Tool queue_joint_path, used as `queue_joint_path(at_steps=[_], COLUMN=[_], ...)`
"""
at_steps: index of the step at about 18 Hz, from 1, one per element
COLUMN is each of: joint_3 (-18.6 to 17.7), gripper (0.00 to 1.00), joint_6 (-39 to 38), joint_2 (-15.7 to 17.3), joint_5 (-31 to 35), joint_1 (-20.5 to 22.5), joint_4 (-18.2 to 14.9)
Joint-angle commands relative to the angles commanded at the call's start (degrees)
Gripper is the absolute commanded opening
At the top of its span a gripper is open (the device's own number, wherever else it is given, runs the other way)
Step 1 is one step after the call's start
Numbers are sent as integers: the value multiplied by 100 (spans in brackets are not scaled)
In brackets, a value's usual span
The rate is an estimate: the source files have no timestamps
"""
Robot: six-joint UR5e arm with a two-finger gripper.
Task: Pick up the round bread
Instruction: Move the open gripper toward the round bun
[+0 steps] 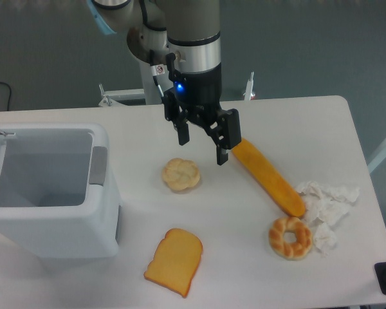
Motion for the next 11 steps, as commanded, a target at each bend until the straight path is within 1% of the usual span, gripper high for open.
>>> queue_joint_path(at_steps=[11], joint_3=[-44], gripper=[100], joint_6=[-35], joint_2=[-44], joint_5=[-18], joint_1=[-26], joint_4=[17])
